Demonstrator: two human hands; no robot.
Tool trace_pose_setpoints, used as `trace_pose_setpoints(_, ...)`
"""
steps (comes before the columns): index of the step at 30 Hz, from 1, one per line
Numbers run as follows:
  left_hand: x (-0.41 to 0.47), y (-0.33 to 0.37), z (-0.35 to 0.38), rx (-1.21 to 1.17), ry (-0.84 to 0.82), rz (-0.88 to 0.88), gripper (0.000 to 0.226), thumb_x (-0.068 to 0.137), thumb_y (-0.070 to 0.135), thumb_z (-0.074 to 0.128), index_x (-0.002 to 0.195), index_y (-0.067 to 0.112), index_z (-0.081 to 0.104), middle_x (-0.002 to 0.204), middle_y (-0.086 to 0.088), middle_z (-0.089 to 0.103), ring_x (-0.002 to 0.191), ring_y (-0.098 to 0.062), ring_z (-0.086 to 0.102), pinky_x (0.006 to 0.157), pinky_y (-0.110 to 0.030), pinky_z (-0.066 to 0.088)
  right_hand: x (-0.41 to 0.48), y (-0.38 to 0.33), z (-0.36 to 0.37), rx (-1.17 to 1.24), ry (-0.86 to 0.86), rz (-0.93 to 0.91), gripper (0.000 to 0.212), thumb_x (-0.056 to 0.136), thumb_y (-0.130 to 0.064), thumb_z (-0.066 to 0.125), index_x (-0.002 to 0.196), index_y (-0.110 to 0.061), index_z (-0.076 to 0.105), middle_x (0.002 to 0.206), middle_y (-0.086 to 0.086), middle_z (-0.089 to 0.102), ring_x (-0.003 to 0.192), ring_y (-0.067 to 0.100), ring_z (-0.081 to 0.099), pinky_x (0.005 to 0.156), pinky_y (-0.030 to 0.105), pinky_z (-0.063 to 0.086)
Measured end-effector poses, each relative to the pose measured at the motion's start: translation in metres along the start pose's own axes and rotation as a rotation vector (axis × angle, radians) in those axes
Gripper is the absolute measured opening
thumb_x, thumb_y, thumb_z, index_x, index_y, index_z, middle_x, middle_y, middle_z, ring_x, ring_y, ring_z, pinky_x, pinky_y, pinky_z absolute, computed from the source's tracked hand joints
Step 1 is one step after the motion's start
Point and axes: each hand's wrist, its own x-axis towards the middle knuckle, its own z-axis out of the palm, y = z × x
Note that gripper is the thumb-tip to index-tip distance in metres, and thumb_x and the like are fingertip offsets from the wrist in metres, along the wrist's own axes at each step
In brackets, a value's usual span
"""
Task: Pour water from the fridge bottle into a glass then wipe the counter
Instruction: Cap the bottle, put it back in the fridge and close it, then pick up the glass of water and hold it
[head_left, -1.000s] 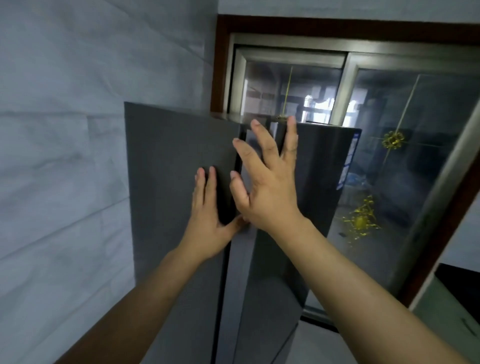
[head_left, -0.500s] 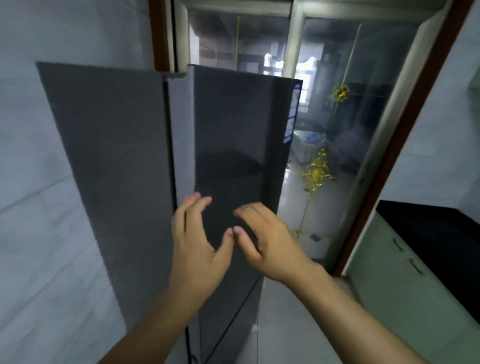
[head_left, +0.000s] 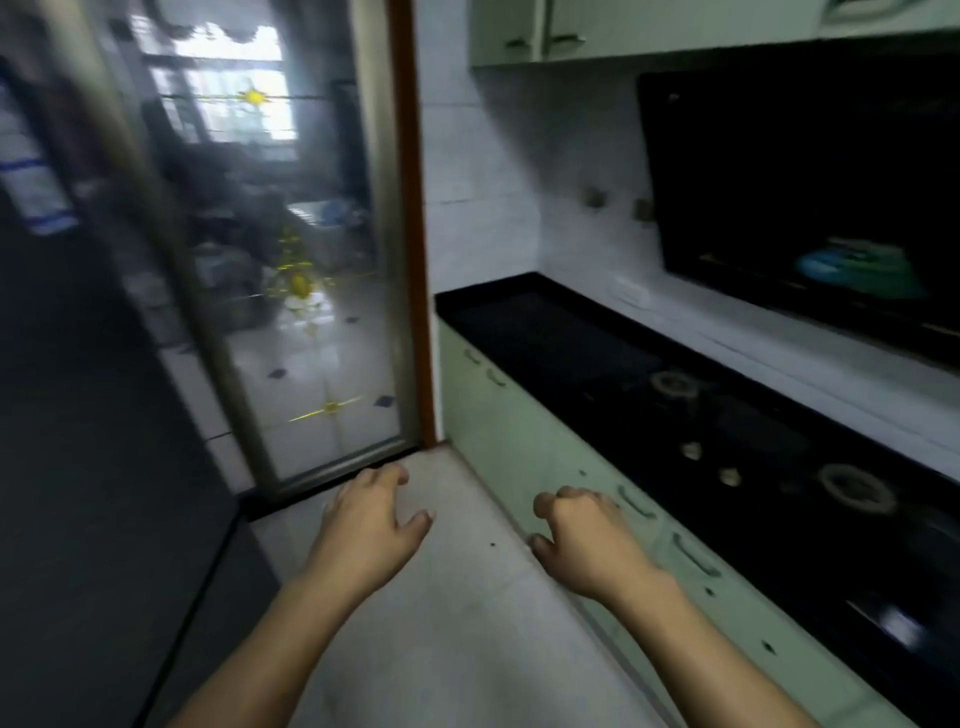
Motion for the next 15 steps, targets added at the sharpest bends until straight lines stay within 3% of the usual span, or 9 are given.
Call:
trace_pose_setpoints(7, 0.031, 0.151, 0.115, 0.192, -0.256, 0.284, 0.053, 0.090, 0.056, 0.056, 0.132, 0.024, 0.052, 0.128, -0.003, 0.058, 0.118, -0.026, 0.055, 0.094, -0.035, 0.045, -0.078, 0.176, 0.000, -0.027, -0.003, 0.392, 0.039, 0.095, -0.041, 0.053, 0.126, -0.017, 0.057, 0.122, 0.009, 0.060, 0.116, 0.032, 0.054, 0.099, 0.040, 0.041)
trace_pose_setpoints(15, 0.062, 0.262, 0.214, 0.297, -0.429, 0.595, 0.055, 0.090, 0.060, 0.053, 0.133, 0.024, 0.052, 0.127, -0.001, 0.060, 0.117, -0.023, 0.055, 0.094, -0.035, 0.044, -0.153, 0.291, 0.020, 0.011, -0.042, 0.763, 0.036, 0.096, -0.040, 0.054, 0.125, -0.017, 0.056, 0.122, 0.009, 0.059, 0.118, 0.032, 0.053, 0.098, 0.041, 0.040)
